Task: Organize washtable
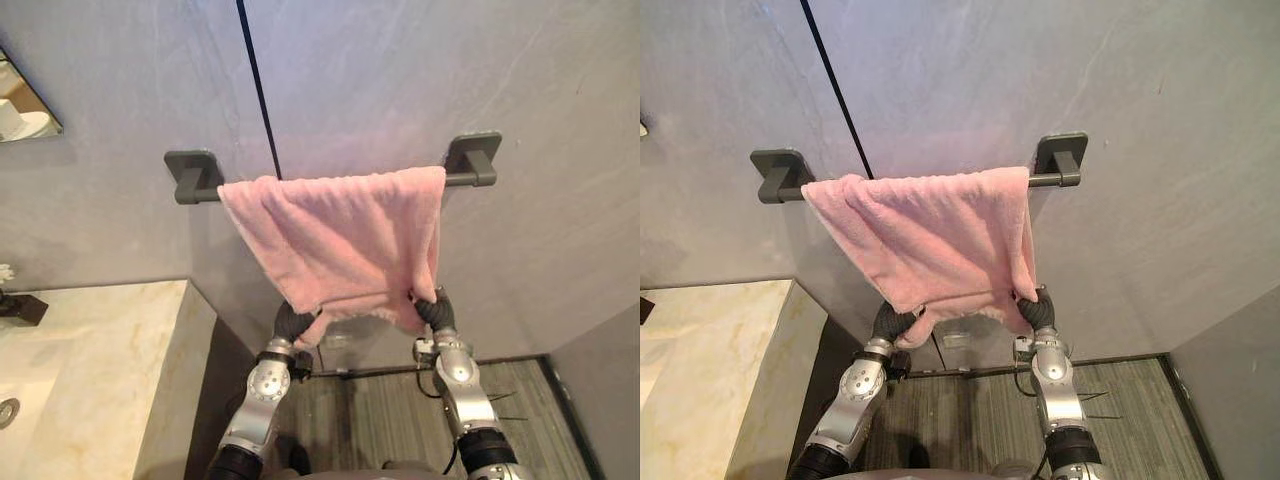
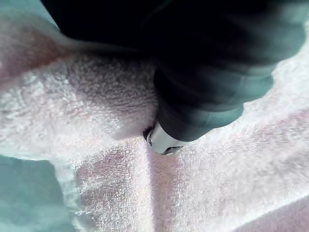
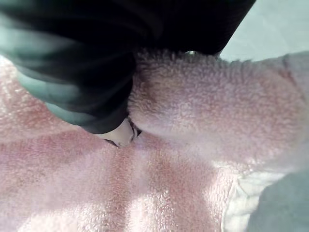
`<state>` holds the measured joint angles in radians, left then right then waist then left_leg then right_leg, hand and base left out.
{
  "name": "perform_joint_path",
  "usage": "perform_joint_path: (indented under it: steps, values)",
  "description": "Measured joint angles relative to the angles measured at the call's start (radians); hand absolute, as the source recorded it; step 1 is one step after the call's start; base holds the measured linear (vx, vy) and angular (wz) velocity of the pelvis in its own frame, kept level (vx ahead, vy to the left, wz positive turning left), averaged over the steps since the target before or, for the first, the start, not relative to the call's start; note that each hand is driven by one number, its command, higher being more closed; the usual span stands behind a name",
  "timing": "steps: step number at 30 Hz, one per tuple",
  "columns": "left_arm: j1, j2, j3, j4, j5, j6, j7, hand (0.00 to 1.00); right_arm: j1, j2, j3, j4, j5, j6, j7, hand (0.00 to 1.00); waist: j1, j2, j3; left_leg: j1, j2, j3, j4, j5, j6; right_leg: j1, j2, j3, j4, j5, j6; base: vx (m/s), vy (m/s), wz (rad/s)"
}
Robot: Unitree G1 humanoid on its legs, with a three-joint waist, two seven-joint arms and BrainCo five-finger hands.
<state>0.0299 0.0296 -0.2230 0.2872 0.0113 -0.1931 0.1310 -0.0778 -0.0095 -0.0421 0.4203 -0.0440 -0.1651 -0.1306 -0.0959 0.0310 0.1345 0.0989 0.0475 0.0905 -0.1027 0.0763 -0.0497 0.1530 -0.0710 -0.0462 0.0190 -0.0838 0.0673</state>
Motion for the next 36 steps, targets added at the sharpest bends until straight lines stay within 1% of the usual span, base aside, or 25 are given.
perform_joint_path:
  steps: [7,8,9,13,15,16,22,25,27,32,36]
  values:
    - [0.003,-0.018,0.053,0.030,-0.001,0.000,0.001,1.00,0.007,0.038,0.009,0.045,0.004,0.016,0.009,1.00,0.004,0.005,0.000,0.003,0.002,0.001,0.000,0.000,0.000,0.001,0.000,0.001,0.002,0.000,0.000,-0.02,-0.006,0.00]
    - [0.004,-0.018,0.058,0.033,-0.001,-0.001,0.001,1.00,0.007,0.041,0.010,0.049,0.004,0.016,0.012,0.00,0.006,0.005,0.000,0.003,0.003,0.001,0.000,0.000,0.000,0.002,0.000,0.001,0.002,0.000,0.000,0.00,0.000,0.00]
    - [0.003,-0.018,0.066,0.038,-0.001,-0.001,0.001,0.00,0.006,0.043,0.010,0.055,0.004,0.016,0.013,0.00,0.007,0.005,0.000,0.004,0.003,0.001,0.000,0.000,0.000,0.003,0.000,0.001,0.001,0.000,0.000,0.00,0.000,0.00]
    - [0.016,-0.018,0.111,0.038,-0.006,0.000,0.007,0.00,0.013,0.043,0.010,0.077,0.004,0.019,0.017,0.00,0.010,-0.001,0.004,0.014,0.003,0.000,-0.001,0.000,0.000,0.019,-0.001,-0.005,-0.009,0.000,0.000,0.00,-0.008,0.02]
    - [0.019,-0.017,0.121,0.038,-0.023,-0.001,0.020,0.00,0.021,0.040,0.005,0.077,0.004,0.019,0.016,0.00,0.023,-0.004,0.006,0.013,0.003,0.000,-0.001,0.000,0.000,0.019,0.000,-0.006,-0.011,0.000,0.000,0.00,0.000,0.00]
    - [0.019,-0.017,0.121,0.038,-0.030,-0.001,0.024,0.00,0.023,0.038,0.004,0.077,0.004,0.019,0.016,0.00,0.025,-0.004,0.006,0.014,0.003,-0.001,-0.001,0.000,0.000,0.020,0.000,-0.007,-0.012,0.000,0.000,-0.01,-0.023,0.03]
    - [0.025,-0.014,0.156,0.038,-0.071,-0.002,0.028,0.00,0.030,0.023,-0.006,0.077,0.017,0.020,-0.002,0.00,0.026,-0.013,0.011,0.018,0.003,-0.003,-0.001,0.000,0.000,0.028,-0.001,-0.010,-0.015,0.000,0.000,0.00,-0.003,0.01]
    - [0.042,-0.009,0.171,0.038,-0.115,-0.002,0.037,0.00,0.043,0.020,-0.054,0.077,0.047,0.021,-0.007,0.00,0.027,-0.017,0.013,0.020,0.003,-0.004,-0.001,0.000,0.000,0.031,-0.002,-0.011,-0.018,0.000,0.000,0.00,0.000,0.00]
    - [0.066,-0.002,0.229,0.038,-0.161,0.000,0.047,0.00,0.064,0.009,-0.098,0.076,0.078,0.022,-0.024,0.00,0.027,-0.022,0.016,0.020,0.003,-0.004,-0.001,0.000,0.000,0.032,-0.001,-0.011,-0.019,0.000,0.000,0.00,0.000,0.00]
    - [0.111,0.060,0.302,0.042,-0.281,0.001,0.045,0.00,0.106,-0.044,-0.180,0.069,0.127,0.023,-0.045,0.00,0.029,-0.029,0.020,0.019,0.003,-0.004,0.000,0.000,0.000,0.031,-0.002,-0.012,-0.019,0.000,0.000,0.00,0.000,0.00]
    - [0.111,0.071,0.354,0.037,-0.310,0.001,0.045,0.00,0.117,-0.056,-0.238,0.040,0.159,0.024,-0.051,0.00,0.031,-0.029,0.019,0.019,0.003,-0.004,0.000,0.000,0.000,0.030,-0.002,-0.012,-0.019,0.001,0.000,-0.02,-0.010,-0.01]
